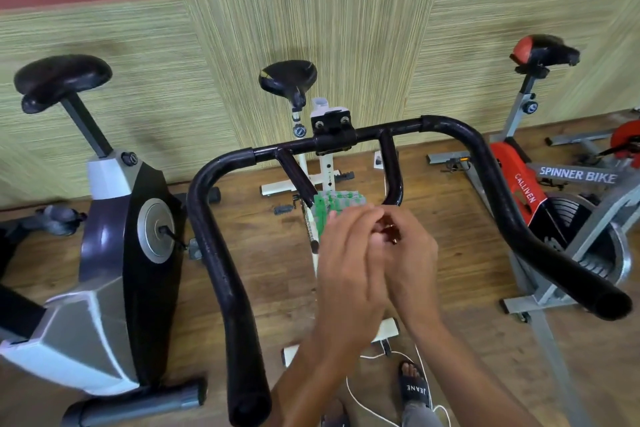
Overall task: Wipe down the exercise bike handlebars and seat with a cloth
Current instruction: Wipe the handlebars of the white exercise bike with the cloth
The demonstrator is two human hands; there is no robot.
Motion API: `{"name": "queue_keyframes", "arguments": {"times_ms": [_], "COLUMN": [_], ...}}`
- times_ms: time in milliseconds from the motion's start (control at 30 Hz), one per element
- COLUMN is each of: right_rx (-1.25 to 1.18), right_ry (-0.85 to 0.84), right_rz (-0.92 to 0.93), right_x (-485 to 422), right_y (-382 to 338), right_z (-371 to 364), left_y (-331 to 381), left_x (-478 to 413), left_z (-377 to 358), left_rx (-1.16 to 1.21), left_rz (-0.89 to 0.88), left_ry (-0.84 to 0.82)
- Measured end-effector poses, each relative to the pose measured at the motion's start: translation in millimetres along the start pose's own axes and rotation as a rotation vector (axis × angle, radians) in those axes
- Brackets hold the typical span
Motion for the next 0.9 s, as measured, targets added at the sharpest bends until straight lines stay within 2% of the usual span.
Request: {"name": "queue_keyframes", "arguments": {"times_ms": [100,200,267,333,400,467,567,667,767,900], "right_rx": [-0.100,-0.153,-0.330,-0.436,-0.276,-0.050,0.136,0.235,0.353,0.347], "right_ry": [-0.063,-0.166,-0.227,-0.141,0.054,0.137,0.010,-0.118,-0.070,-0.003], "right_rz": [-0.004,-0.007,-0.063,-0.148,-0.132,-0.111,-0.167,-0.238,-0.268,-0.275], "right_x": [0,-3,-7,-12,-25,-45,-84,-98,-94,-93], "right_y": [1,9,17,21,22,14,5,3,5,3], "right_z": [2,6,13,22,29,24,0,-29,-39,-38], "left_y": [-7,-23,-32,-43,-54,-63,-72,-84,-105,-142], "left_x": [-1,-1,-2,-5,-12,-18,-26,-35,-52,-99], "left_z": [-19,-28,-31,-32,-29,-26,-18,-9,-1,6], "left_rx": [-0.076,-0.153,-0.231,-0.326,-0.386,-0.376,-0.302,-0.183,-0.028,0.043], "left_rz": [0.050,0.022,-0.016,-0.037,-0.076,-0.174,-0.305,-0.328,-0.285,-0.198], "left_ry": [-0.102,-0.103,-0.091,-0.080,-0.054,-0.019,0.016,-0.007,-0.016,0.050]}}
Point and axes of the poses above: each hand's wrist, its own x-axis away from the middle knuckle, its own z-axis out of the back of the hand, y = z × x, the point moved 3 cm from there along -x, towards the middle knuckle, and after that the axes turned 2 degrees about x, right-handed, at the moved point
